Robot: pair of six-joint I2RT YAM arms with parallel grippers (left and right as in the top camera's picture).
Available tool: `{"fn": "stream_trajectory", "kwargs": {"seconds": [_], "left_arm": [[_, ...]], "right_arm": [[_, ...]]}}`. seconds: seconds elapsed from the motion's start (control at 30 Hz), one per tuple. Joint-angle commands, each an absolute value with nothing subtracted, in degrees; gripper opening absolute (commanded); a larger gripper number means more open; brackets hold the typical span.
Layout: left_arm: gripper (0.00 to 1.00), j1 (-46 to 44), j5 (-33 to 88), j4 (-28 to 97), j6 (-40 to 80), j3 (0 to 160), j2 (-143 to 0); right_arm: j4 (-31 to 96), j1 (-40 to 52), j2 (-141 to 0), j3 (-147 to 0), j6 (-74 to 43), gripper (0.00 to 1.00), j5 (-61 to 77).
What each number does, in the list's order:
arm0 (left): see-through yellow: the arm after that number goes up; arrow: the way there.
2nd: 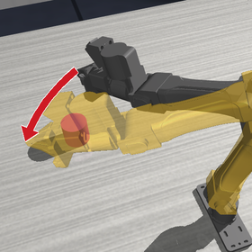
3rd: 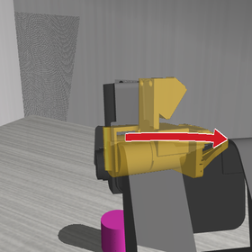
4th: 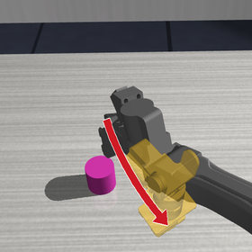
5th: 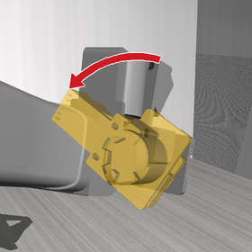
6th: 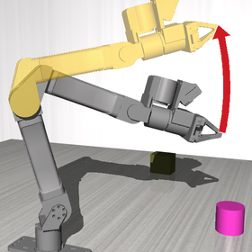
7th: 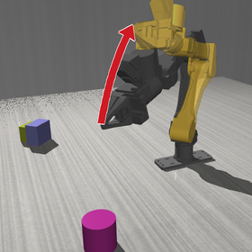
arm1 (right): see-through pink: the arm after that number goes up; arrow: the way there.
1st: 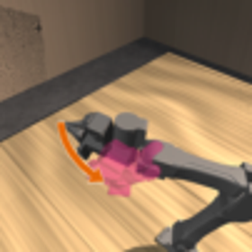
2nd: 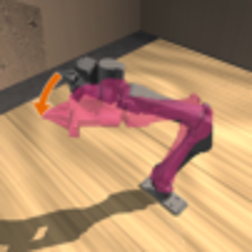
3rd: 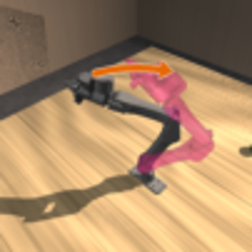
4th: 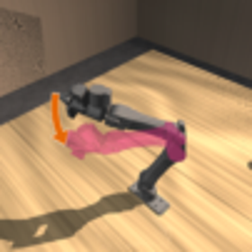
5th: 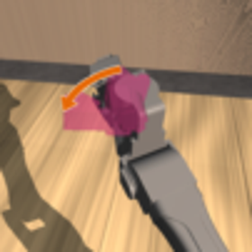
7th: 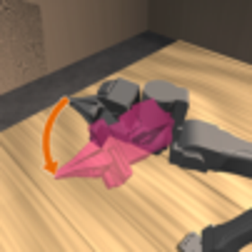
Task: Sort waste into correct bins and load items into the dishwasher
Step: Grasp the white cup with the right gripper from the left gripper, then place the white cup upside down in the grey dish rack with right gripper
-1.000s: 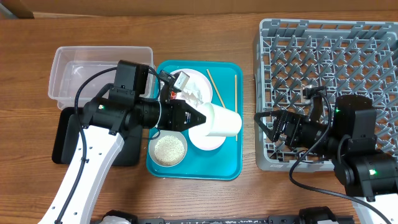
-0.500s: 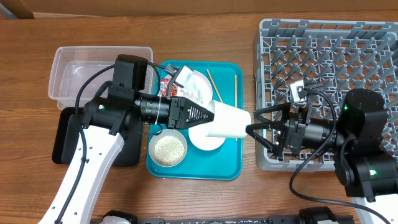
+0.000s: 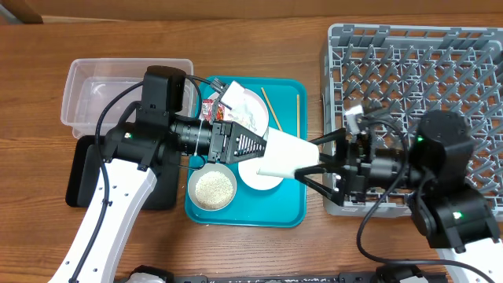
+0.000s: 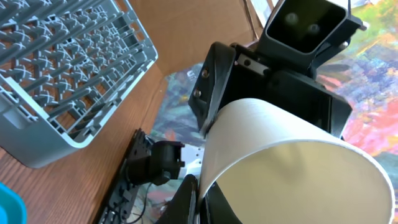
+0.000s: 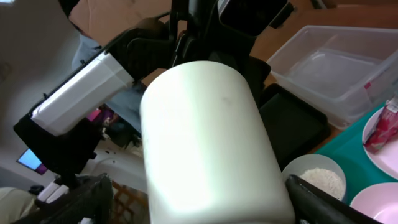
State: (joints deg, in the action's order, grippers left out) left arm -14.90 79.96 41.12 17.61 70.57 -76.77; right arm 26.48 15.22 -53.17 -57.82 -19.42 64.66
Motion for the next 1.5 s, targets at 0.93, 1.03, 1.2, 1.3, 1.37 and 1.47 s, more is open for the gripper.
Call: {"fn": "stream_trajectory", "kwargs": {"seconds": [0.93, 1.03, 1.2, 1.3, 1.37, 1.47], "left_arm": [[0.85, -15.4, 44.5, 52.0, 17.5, 71.1, -76.8], [0.84, -15.4, 44.5, 52.1, 16.7, 71.1, -76.8], [0.84, -15.4, 44.4, 52.1, 16.7, 71.1, -76.8], [0.83, -15.4, 44.4, 52.5, 16.7, 71.1, -76.8], [0.82, -15.4, 44.3, 53.0, 16.7, 71.1, -76.8], [0.81, -15.4, 44.3, 54.4, 15.2, 71.1, -76.8]], "right_arm": [[73.6, 2.0, -46.6, -62.9, -22.9, 0.48, 9.0], [80.2, 2.0, -49.8, -62.8, -23.6, 0.48, 8.4], [82.7, 2.0, -57.7, -62.8, -23.9, 0.48, 8.3], [80.9, 2.0, -63.1, -62.8, -23.9, 0.48, 7.7], [79.8, 2.0, -66.7, -62.8, -23.9, 0.49, 7.8], [80.2, 2.0, -70.6, -62.8, -23.8, 0.64, 8.1]]}}
